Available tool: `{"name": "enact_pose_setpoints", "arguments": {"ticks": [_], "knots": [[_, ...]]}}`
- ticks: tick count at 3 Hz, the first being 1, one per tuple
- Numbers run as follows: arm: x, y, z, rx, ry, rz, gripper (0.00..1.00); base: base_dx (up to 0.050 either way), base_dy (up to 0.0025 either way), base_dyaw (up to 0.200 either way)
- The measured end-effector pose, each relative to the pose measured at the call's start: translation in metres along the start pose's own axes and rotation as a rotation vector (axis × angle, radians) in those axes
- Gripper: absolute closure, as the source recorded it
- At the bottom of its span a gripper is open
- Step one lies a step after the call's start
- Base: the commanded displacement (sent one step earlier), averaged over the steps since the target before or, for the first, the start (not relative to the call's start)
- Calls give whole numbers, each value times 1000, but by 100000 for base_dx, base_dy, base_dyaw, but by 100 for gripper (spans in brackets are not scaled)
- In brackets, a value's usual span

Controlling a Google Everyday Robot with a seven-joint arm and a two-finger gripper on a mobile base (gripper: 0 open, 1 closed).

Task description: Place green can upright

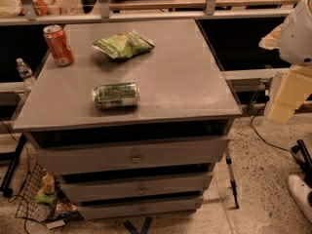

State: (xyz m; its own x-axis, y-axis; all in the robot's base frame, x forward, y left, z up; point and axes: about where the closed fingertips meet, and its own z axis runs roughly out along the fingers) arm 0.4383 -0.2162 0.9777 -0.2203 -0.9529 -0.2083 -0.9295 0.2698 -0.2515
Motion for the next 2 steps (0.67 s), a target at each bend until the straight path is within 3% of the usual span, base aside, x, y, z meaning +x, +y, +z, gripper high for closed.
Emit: {"name": "enact_pose_setpoints", "arguments": {"ticks": [1,2], "knots": [[0,0,0,0,0,0,0,2275,47,4104],[0,0,0,0,0,0,0,0,0,0]]}}
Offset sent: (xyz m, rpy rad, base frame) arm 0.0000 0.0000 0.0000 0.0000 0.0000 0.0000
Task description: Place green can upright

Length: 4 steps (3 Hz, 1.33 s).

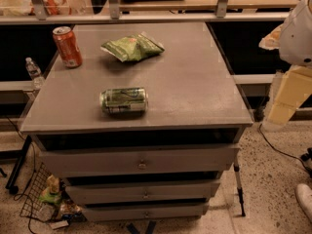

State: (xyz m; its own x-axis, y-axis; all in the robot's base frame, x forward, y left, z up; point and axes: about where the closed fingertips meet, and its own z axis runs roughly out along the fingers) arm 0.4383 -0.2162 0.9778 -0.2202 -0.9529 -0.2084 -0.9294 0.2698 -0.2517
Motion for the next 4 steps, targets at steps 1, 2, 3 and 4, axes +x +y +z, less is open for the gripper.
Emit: {"name": "enact_pose_setpoints", "arguments": {"ticks": [1,2,3,4], "knots": [[-13,1,5,9,26,-42,0,0,0,0],[-41,2,32,-17,56,-120,0,0,0,0],[-77,1,69,-59,67,-204,0,0,0,0],[-77,1,69,-58,67,-204,0,0,0,0]]}}
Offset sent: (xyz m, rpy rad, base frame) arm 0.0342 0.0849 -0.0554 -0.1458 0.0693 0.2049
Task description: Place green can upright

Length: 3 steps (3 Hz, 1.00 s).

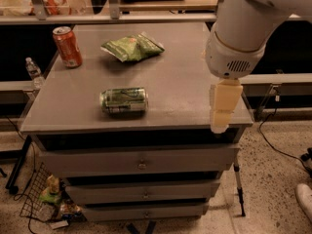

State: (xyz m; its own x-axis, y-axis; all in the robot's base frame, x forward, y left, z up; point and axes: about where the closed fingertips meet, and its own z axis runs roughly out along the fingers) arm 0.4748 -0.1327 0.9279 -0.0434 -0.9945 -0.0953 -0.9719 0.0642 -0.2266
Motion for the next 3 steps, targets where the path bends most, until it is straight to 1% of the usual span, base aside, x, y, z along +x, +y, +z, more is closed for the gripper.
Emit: {"name": "enact_pose_setpoints", "arguments": {"ticks": [1,2,3], "knots": [[-23,-18,2,34,-45,-14,0,0,0,0],[-63,-40,9,52,-108,-48,0,0,0,0],[-101,-51,21,48,-134,-74,0,0,0,0]]}}
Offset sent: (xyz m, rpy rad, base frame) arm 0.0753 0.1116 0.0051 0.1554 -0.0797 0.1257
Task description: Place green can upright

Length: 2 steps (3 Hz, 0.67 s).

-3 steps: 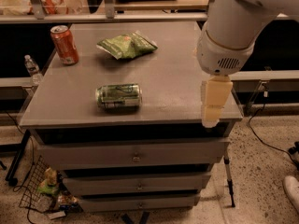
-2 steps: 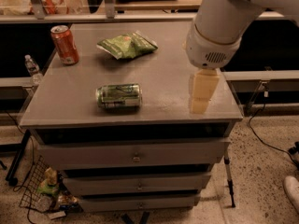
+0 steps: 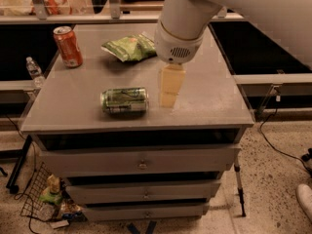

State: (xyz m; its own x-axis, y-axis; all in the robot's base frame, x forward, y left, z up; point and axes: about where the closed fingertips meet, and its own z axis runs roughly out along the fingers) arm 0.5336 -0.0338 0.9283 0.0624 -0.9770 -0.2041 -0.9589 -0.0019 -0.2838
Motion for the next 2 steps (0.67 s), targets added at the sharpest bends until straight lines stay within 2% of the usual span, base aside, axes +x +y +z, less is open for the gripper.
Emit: {"name": "enact_pose_setpoints", "arguments": {"ticks": [2], "knots": [[-42,-16,66,-68,44,5,0,0,0,0]]}}
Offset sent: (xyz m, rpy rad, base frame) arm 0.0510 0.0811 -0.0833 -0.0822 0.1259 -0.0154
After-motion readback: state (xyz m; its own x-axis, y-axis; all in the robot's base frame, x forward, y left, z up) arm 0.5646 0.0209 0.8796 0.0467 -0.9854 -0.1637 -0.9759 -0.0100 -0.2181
